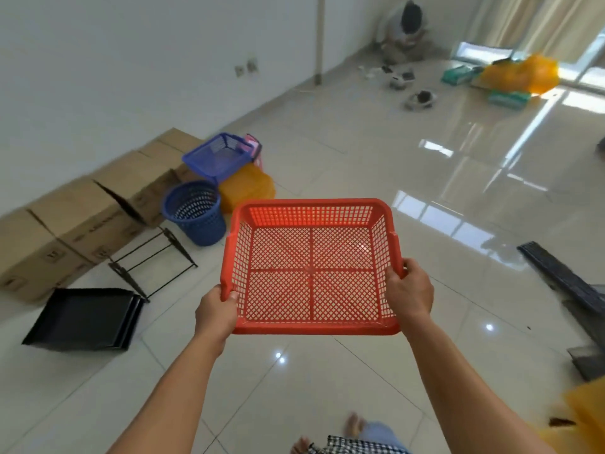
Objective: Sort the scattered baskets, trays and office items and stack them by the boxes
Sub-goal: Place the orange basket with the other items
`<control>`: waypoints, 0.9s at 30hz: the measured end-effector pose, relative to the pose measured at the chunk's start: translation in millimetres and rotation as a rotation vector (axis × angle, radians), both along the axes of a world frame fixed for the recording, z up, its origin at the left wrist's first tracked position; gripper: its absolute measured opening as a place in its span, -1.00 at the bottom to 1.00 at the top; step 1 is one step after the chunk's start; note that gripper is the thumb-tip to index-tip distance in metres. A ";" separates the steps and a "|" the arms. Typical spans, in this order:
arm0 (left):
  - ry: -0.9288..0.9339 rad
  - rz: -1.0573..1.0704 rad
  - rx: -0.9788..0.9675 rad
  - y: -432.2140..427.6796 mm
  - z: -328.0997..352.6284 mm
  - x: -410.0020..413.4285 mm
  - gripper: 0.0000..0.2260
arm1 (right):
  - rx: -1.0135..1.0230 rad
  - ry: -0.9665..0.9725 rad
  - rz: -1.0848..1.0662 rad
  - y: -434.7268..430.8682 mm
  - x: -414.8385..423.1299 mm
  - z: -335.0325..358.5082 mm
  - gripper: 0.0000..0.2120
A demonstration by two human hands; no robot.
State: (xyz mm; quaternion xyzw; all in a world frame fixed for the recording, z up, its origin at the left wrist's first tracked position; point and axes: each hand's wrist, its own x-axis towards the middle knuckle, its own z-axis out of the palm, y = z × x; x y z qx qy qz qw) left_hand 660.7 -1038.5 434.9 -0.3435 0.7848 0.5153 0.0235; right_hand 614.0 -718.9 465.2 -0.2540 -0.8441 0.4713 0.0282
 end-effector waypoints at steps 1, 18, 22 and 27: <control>0.001 0.033 -0.007 -10.2 -0.6 -0.5 -0.78 | -0.005 -0.013 0.040 -10.2 -9.2 -0.7 -0.87; -0.057 0.542 -0.164 -162.7 1.6 -76.8 -0.80 | -0.071 -0.259 0.604 -215.9 -207.9 -36.9 -0.85; -0.096 0.679 -0.152 -186.8 0.0 -80.1 -0.80 | 0.046 -0.273 0.738 -268.0 -249.5 -35.9 -0.81; -0.109 0.845 -0.102 -226.8 -5.7 -58.4 -0.90 | 0.088 -0.280 0.896 -343.4 -260.8 -42.8 -0.86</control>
